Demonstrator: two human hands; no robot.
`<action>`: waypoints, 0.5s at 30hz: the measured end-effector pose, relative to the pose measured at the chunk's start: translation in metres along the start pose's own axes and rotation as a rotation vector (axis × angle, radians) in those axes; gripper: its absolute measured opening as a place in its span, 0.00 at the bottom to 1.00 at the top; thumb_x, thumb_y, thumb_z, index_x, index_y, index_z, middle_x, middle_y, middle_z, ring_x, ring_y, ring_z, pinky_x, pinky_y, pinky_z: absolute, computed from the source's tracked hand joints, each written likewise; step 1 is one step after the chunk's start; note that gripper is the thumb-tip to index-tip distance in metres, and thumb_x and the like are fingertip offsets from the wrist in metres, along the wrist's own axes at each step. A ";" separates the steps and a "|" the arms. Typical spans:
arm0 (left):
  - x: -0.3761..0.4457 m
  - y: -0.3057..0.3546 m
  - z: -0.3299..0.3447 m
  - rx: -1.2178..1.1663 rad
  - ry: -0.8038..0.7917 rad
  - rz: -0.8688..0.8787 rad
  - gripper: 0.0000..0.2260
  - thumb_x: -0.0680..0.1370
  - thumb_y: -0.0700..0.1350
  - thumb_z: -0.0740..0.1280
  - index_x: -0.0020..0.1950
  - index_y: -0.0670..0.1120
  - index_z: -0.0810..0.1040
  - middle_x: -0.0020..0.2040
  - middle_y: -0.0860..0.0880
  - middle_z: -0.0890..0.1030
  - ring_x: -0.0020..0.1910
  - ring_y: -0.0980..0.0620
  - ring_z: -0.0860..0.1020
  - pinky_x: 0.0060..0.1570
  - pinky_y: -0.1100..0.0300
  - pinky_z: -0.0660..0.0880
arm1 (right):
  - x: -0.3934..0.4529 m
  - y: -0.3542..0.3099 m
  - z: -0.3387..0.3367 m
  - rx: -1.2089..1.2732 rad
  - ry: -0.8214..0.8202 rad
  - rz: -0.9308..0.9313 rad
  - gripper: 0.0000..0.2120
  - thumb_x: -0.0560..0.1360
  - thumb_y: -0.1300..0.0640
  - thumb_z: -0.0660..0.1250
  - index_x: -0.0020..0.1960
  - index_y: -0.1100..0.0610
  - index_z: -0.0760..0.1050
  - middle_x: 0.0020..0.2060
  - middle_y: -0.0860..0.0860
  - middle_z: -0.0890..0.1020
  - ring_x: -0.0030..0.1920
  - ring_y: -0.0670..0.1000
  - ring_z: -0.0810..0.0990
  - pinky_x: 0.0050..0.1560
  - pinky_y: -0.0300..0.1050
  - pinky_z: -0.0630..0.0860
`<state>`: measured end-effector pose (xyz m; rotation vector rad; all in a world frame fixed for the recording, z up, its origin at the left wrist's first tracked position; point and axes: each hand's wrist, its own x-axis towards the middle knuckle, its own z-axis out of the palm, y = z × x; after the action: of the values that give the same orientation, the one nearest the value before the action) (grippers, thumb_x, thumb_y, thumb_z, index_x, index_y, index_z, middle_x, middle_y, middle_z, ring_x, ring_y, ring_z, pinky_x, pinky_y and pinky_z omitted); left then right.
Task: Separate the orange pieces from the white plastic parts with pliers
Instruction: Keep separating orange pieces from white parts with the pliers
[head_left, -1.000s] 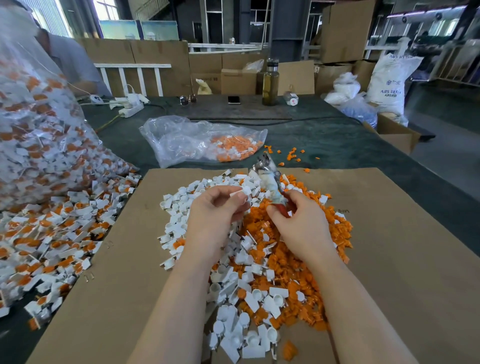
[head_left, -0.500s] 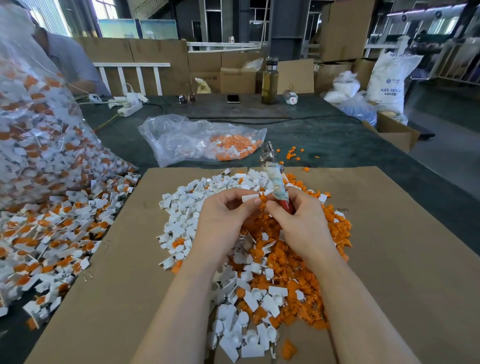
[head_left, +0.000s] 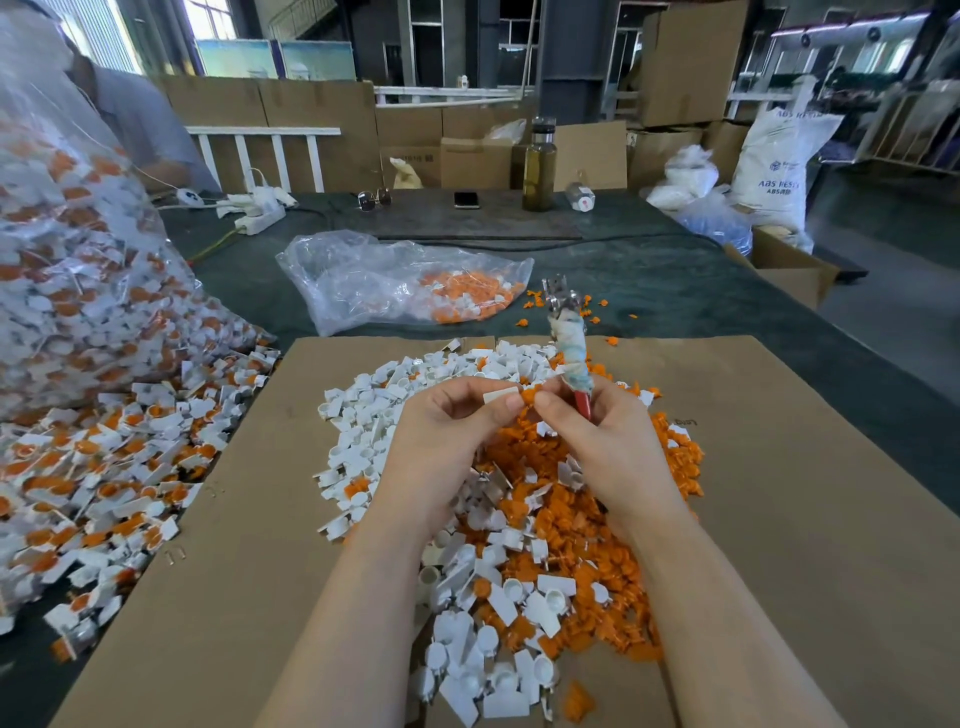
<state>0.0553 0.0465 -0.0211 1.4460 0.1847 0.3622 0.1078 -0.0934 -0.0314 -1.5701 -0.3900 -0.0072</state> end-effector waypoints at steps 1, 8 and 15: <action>0.000 0.000 0.000 0.014 0.011 0.003 0.07 0.73 0.43 0.75 0.39 0.55 0.86 0.38 0.53 0.86 0.38 0.60 0.82 0.40 0.67 0.77 | 0.000 0.000 0.000 -0.001 0.002 0.000 0.01 0.75 0.53 0.71 0.45 0.49 0.79 0.41 0.49 0.84 0.44 0.44 0.82 0.43 0.33 0.76; 0.003 -0.003 0.003 -0.046 0.202 -0.036 0.02 0.73 0.44 0.76 0.42 0.50 0.86 0.33 0.51 0.82 0.27 0.58 0.73 0.31 0.65 0.73 | 0.001 0.003 0.002 -0.079 0.042 -0.096 0.03 0.77 0.52 0.69 0.48 0.50 0.79 0.38 0.43 0.84 0.41 0.42 0.82 0.41 0.30 0.74; 0.003 -0.004 0.009 -0.090 0.191 -0.056 0.02 0.75 0.37 0.73 0.44 0.42 0.81 0.33 0.47 0.84 0.31 0.54 0.82 0.30 0.67 0.75 | 0.000 0.004 0.007 -0.225 0.092 -0.229 0.02 0.77 0.55 0.69 0.47 0.54 0.77 0.31 0.34 0.78 0.32 0.37 0.76 0.32 0.28 0.69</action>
<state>0.0615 0.0388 -0.0235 1.3147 0.3584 0.4570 0.1071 -0.0863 -0.0361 -1.7311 -0.5082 -0.3089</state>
